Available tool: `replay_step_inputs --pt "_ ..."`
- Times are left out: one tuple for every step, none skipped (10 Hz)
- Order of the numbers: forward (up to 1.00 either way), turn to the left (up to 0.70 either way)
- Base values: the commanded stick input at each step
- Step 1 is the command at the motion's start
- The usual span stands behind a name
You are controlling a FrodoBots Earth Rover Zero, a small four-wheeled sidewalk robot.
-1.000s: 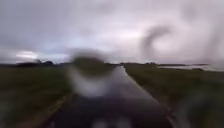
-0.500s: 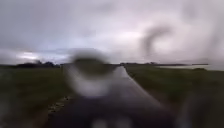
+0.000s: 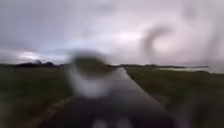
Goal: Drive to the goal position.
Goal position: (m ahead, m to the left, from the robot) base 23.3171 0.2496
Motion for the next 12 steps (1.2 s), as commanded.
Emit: replay_step_inputs --pt "0.70 0.00" --pt "0.70 0.00" --pt "0.70 0.00" --pt "0.70 0.00" --pt "0.70 0.00" --pt "0.70 0.00" --pt "0.70 0.00" --pt "0.70 0.00" --pt "0.70 0.00" --pt "0.70 0.00" --pt "0.70 0.00" --pt "0.70 0.00"
